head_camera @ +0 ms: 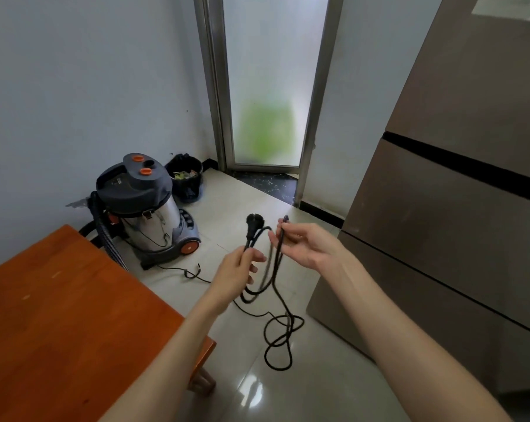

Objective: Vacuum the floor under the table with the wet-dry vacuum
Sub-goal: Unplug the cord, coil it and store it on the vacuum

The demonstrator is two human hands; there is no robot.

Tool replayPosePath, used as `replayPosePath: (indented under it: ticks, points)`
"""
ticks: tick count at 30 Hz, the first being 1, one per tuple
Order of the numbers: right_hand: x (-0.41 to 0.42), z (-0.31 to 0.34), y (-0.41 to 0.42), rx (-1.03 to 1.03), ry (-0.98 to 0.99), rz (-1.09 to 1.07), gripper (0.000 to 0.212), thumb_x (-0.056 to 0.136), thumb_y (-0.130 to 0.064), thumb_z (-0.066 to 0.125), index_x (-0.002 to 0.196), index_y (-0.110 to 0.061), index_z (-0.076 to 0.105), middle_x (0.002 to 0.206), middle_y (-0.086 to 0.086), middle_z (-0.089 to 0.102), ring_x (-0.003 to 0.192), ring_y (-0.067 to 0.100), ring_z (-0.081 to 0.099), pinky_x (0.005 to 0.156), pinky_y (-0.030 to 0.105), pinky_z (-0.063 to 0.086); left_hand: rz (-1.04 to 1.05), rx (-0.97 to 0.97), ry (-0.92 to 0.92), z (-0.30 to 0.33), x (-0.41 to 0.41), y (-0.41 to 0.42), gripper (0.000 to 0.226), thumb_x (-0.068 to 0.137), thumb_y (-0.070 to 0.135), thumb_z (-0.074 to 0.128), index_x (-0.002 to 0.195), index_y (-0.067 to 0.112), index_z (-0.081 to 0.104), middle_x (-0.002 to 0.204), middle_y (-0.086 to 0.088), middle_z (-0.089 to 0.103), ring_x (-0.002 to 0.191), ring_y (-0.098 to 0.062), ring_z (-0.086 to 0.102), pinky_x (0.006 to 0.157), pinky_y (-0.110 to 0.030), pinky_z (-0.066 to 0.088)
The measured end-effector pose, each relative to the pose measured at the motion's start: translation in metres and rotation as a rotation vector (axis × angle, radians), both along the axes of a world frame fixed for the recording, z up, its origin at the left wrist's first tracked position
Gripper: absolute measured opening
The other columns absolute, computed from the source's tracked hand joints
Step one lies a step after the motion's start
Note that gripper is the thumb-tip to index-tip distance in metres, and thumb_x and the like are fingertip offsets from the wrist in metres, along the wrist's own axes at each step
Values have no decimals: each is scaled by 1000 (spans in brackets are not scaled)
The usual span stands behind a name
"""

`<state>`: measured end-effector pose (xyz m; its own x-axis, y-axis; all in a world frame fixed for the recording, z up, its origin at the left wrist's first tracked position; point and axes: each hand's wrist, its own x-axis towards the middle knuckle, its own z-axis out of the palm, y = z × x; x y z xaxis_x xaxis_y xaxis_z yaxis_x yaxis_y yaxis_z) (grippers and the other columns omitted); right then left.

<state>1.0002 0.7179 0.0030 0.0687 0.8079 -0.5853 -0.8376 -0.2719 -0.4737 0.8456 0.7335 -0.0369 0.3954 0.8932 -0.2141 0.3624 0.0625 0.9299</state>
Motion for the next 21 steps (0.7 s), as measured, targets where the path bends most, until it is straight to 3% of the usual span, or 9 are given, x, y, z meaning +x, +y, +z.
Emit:
replayPosePath:
  ticks: [2,4,8,11,13,16,18,19,21]
  points:
    - [-5,11,2,31,-45,18,19,91,13,45,79,2,55,76,17,55,69,20,54,64,36,58,-52,15,-30,-1,7,-8,29,101,18,34,89,21,61,97,3,69,82,-9,58,66,-23,45]
    - [-8,18,3,48,-239,47,16,90,12,50,79,2,55,76,17,57,69,20,56,61,31,59,-86,14,-70,2,13,-12,29,102,19,33,91,18,59,85,5,70,81,-6,59,68,-20,44]
    - [8,17,0,46,-963,83,14,88,-12,65,74,-9,63,67,3,61,59,11,53,59,21,49,-7,-31,-191,10,12,-5,31,103,20,30,85,14,54,64,3,48,67,-13,51,71,-25,41]
    - [16,-4,-14,89,-1029,118,20,94,-18,57,76,-10,61,69,4,61,60,12,55,59,22,48,39,-103,-347,30,2,10,32,104,22,26,83,12,48,61,3,37,55,-10,41,67,-26,36]
    - [9,-29,-25,83,-1096,387,9,93,-18,59,98,-11,63,94,6,65,82,13,60,75,23,51,50,-189,-516,52,0,18,31,104,23,24,82,13,45,57,5,34,50,-9,36,66,-25,40]
    - [-12,-66,-30,84,-1165,825,51,88,-25,66,135,-16,48,131,-5,51,121,8,44,102,25,34,15,-231,-725,82,-1,25,31,104,26,24,82,15,43,54,8,34,45,-8,33,59,-22,47]
    - [-30,-78,-25,125,-1191,866,38,91,-29,62,126,-18,58,128,-7,54,119,7,46,101,23,34,12,-226,-821,100,-3,27,31,104,27,25,82,15,43,56,6,33,45,-8,32,54,-22,46]
    - [-36,-81,-22,132,-1211,843,24,93,-31,58,112,-18,66,123,-2,62,114,12,54,99,26,38,23,-220,-864,109,-5,28,32,104,27,25,82,15,44,56,6,32,44,-8,31,51,-21,44]
    - [-40,-86,-16,94,-1186,740,31,98,-29,50,77,-16,69,100,9,72,96,16,63,93,30,44,56,-209,-943,122,-13,32,33,104,27,24,80,14,43,54,5,31,41,-6,29,45,-19,39]
